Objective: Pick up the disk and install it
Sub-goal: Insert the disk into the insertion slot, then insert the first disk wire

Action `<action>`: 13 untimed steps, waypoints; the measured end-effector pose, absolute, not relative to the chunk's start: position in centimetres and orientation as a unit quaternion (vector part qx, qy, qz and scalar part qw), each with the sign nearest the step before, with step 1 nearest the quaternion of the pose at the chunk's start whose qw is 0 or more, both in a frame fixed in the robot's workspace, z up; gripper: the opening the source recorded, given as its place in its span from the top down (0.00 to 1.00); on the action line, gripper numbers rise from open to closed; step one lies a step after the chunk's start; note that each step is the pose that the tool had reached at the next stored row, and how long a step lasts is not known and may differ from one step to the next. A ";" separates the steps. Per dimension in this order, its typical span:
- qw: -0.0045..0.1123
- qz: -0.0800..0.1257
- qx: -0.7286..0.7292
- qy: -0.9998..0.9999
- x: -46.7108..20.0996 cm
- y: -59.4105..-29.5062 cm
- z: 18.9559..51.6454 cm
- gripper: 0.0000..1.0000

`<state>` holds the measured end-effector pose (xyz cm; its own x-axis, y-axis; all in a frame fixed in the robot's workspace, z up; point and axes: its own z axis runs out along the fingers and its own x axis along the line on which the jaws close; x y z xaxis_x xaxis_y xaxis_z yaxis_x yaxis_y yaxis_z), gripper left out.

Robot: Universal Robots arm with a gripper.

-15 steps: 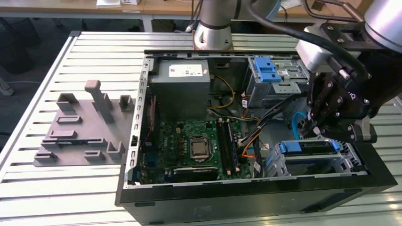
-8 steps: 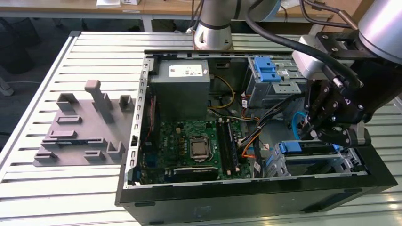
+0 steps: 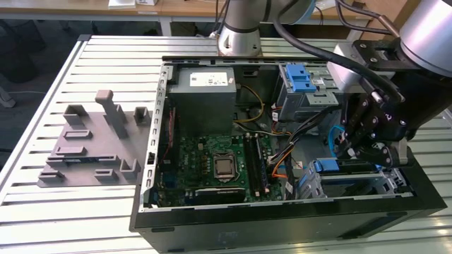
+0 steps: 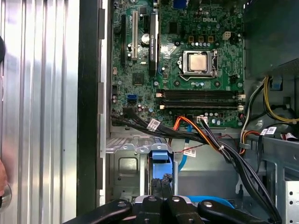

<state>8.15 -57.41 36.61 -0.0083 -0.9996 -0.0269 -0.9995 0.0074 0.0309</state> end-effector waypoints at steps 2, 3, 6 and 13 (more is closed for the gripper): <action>0.001 -0.020 0.704 -0.710 8.1 -57.4 36.5 0.89; 0.001 -0.020 0.704 -0.710 8.1 -57.4 36.5 0.89; 0.001 -0.020 0.704 -0.710 8.2 -57.4 36.5 0.89; 0.001 -0.020 0.704 -0.710 9.3 -57.4 36.5 0.89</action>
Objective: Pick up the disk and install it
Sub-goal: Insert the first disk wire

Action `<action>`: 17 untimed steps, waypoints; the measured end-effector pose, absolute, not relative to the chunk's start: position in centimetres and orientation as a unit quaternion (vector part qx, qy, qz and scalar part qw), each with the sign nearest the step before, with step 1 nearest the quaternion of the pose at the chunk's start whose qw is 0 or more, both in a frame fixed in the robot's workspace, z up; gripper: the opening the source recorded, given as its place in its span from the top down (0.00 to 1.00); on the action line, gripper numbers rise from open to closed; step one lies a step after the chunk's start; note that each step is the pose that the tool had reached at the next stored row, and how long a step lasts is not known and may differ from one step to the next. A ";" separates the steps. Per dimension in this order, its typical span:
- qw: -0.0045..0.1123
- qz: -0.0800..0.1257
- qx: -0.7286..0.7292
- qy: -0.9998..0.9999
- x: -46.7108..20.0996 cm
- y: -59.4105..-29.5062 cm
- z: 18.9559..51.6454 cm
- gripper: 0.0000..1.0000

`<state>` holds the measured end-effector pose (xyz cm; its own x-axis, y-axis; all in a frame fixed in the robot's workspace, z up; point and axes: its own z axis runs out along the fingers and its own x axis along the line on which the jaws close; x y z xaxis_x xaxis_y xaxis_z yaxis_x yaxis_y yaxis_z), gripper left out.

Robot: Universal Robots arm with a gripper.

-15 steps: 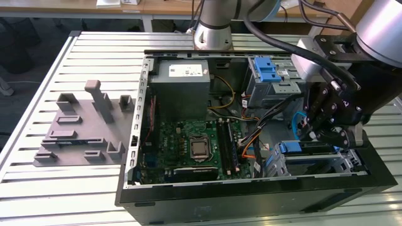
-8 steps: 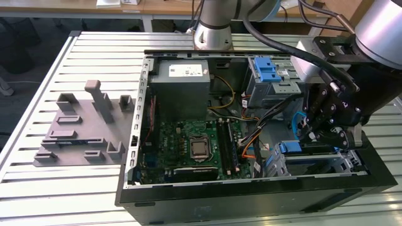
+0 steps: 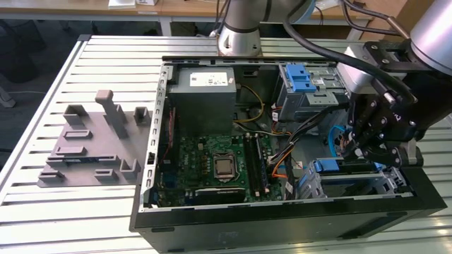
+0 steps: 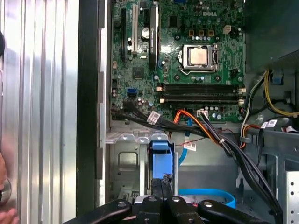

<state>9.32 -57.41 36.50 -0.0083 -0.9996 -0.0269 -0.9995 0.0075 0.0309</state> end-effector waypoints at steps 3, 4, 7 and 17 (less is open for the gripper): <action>0.001 -0.020 0.704 -0.710 9.9 -57.4 36.5 0.89; 0.001 -0.020 0.704 -0.710 10.1 -57.4 36.5 0.89; 0.001 -0.020 0.704 -0.710 10.2 -57.4 36.5 0.89; 0.002 -0.021 0.704 -0.710 11.0 -56.9 37.2 0.89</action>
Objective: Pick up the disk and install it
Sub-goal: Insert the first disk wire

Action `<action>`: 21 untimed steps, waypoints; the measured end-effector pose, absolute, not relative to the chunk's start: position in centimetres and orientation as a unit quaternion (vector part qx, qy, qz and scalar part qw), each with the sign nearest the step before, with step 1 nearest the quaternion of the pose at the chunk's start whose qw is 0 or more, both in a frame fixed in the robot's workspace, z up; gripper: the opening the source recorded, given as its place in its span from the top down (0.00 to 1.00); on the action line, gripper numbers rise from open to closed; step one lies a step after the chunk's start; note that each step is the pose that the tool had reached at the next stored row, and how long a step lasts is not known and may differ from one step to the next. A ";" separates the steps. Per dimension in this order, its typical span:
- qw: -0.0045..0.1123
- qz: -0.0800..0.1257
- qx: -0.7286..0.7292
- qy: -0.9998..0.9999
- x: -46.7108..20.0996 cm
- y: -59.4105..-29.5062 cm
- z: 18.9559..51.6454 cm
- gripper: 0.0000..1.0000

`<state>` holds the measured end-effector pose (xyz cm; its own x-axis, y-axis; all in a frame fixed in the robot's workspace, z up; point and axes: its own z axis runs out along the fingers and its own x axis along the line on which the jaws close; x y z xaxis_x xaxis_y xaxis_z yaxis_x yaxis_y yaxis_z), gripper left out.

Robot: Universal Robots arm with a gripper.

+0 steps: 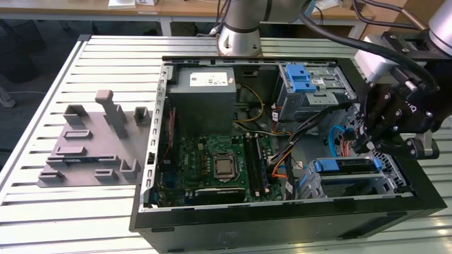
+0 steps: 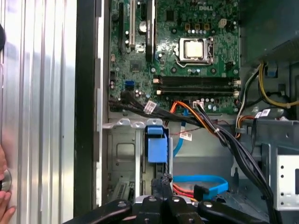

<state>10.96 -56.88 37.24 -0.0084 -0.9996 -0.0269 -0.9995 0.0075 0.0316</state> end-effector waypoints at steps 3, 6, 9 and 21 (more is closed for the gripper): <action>0.003 -0.022 0.704 -0.710 12.0 -56.7 37.2 0.89; 0.003 -0.022 0.704 -0.710 12.5 -56.5 37.1 0.89; 0.003 -0.023 0.698 -0.716 12.5 -56.4 37.1 0.89; 0.003 -0.023 0.676 -0.737 12.8 -55.5 36.5 0.89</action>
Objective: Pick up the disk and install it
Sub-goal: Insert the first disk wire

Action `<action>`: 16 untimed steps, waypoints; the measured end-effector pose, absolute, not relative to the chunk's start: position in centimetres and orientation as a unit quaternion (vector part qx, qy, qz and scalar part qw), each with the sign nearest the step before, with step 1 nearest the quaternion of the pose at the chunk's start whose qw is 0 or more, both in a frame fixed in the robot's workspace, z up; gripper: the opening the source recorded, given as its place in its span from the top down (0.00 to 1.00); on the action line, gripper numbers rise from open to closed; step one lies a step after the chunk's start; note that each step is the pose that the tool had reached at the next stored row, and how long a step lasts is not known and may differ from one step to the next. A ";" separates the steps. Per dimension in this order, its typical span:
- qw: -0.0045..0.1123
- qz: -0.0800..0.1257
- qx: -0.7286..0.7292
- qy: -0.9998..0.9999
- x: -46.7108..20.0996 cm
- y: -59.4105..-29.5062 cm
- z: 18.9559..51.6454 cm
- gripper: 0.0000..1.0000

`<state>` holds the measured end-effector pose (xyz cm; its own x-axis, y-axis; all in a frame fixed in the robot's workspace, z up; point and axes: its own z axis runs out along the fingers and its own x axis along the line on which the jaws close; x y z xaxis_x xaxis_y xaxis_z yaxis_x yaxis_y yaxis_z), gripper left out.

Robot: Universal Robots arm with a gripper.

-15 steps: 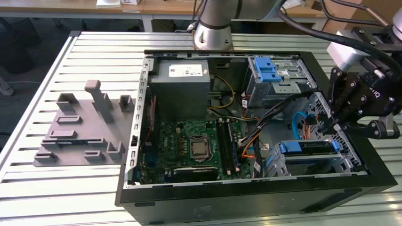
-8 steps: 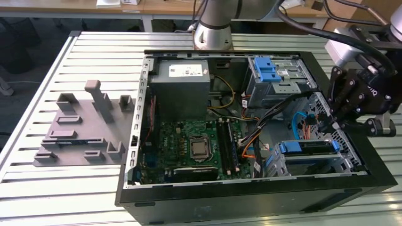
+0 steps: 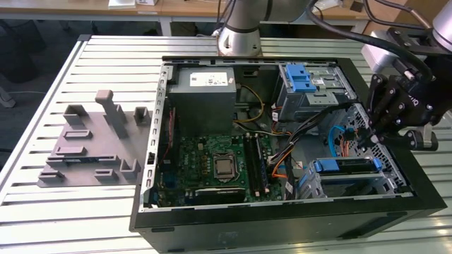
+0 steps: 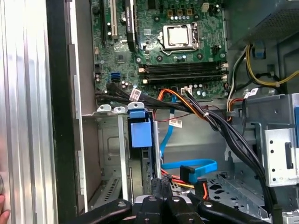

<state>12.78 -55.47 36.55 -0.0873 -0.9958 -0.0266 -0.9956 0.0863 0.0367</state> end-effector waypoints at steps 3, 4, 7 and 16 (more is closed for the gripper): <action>0.003 -0.023 0.675 -0.737 13.1 -55.1 36.5 0.89; 0.003 -0.023 0.675 -0.737 13.2 -55.0 36.5 0.89; 0.002 -0.023 0.675 -0.738 13.3 -54.5 36.5 0.89; 0.003 -0.023 0.671 -0.741 13.8 -52.7 36.5 0.89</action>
<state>13.77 -52.73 36.45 -0.0983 -0.9948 -0.0261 -0.9946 0.0973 0.0371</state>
